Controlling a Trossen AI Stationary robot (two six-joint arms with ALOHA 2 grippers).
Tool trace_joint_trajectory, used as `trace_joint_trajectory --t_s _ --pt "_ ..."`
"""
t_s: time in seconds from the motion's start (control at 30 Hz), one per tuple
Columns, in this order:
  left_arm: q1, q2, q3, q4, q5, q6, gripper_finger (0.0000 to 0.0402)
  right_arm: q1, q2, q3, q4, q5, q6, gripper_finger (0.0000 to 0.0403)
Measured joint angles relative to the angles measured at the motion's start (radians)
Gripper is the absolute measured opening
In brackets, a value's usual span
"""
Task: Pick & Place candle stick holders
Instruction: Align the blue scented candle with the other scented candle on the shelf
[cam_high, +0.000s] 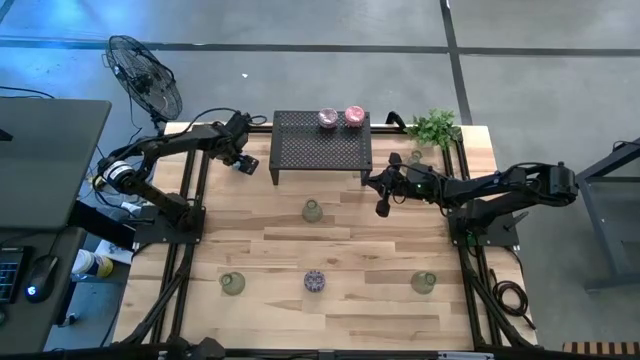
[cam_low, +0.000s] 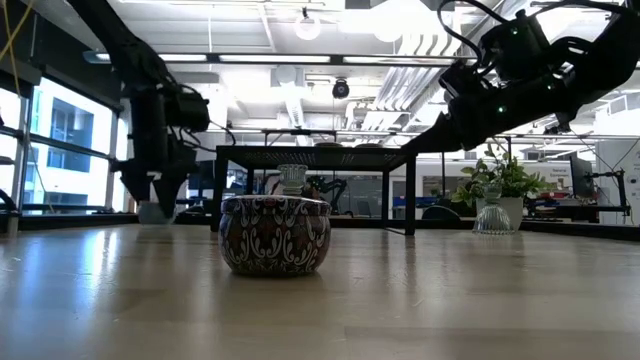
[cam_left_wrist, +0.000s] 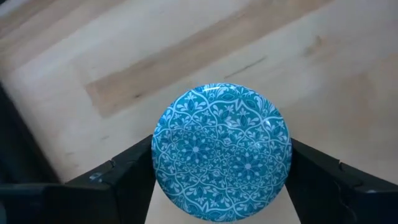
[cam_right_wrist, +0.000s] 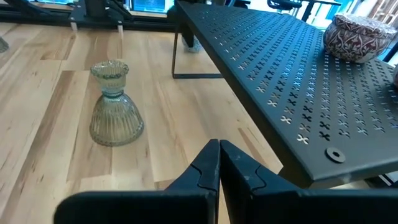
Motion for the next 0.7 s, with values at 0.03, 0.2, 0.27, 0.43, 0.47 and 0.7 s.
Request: trace_joint_trajectory --t_s 0.03,0.2,0.27,0.43,0.47,0.7 --pt "0.0 -0.005 0.023 -0.031 -0.001 0.001 0.0285 0.0 0.0 0.0 -0.001 0.0 0.001 0.0001" --pt "0.0 -0.054 0.179 -0.18 -0.018 0.045 0.0288 0.0 0.0 0.0 -0.007 -0.001 0.006 0.0002" --pt "0.0 -0.075 0.262 -0.21 -0.012 0.052 0.0288 0.0 0.0 0.0 -0.007 -0.001 0.006 0.0001" --pt "-0.034 -0.082 0.486 -0.248 0.036 0.08 0.0288 0.0 0.0 0.0 -0.008 -0.002 0.007 0.0002" --pt "-0.053 -0.075 0.526 -0.246 0.03 0.087 0.0288 0.0 0.0 0.0 -0.008 -0.001 0.007 0.0002" --pt "-0.18 0.094 0.797 -0.265 0.059 0.133 0.0288 0.0 0.0 0.0 -0.007 -0.002 0.005 0.0002"
